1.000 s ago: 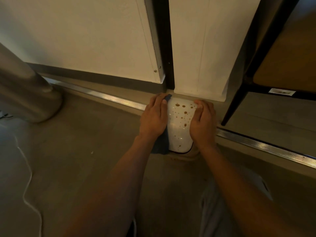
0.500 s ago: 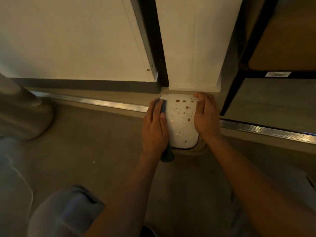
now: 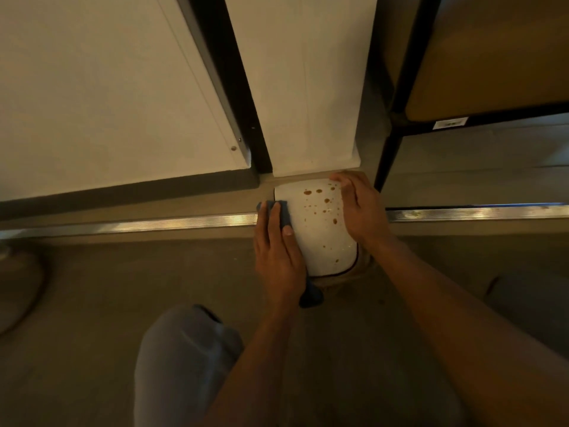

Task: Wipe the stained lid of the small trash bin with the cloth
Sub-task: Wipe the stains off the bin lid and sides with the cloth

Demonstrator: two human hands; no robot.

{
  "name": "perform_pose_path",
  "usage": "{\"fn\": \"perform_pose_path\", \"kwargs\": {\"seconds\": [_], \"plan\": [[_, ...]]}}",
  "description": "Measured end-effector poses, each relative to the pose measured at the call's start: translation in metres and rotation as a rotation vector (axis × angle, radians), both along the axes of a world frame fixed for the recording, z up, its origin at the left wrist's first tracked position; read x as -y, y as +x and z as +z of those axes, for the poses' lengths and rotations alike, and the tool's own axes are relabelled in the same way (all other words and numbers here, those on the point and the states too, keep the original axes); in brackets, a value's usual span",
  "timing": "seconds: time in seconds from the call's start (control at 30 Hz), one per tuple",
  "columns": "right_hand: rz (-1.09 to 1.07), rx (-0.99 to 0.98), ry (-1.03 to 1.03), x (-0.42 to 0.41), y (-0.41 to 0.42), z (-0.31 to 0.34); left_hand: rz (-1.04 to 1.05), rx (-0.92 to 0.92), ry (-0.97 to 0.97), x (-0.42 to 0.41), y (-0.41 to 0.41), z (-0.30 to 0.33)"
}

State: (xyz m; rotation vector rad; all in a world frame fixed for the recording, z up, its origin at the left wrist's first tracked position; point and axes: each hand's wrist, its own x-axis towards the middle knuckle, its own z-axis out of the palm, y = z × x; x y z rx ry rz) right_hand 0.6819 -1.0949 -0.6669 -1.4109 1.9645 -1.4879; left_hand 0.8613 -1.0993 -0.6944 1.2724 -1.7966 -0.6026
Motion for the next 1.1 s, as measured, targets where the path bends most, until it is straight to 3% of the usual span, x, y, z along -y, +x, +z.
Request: {"fn": "perform_pose_path", "kwargs": {"seconds": [0.37,0.67,0.73,0.9,0.97,1.1], "plan": [[-0.024,-0.029,0.014,0.003,0.001,0.002,-0.127,-0.029,0.036,0.004,0.014,-0.006],[0.012,0.023,0.016,-0.001,-0.001,-0.001,-0.055,-0.331,0.445,0.039,0.010,0.026],[0.016,0.041,0.024,-0.002,-0.002,-0.002,-0.077,-0.291,0.559,0.064,0.007,0.036],[-0.002,0.045,-0.003,0.001,0.000,-0.001,-0.181,0.073,0.843,0.127,-0.016,0.069],[-0.008,0.057,-0.004,0.001,0.000,-0.001,-0.262,0.166,0.733,0.126,-0.022,0.071],[0.004,0.046,-0.005,-0.001,-0.002,-0.001,-0.274,0.169,0.250,0.076,-0.007,0.055]]}}
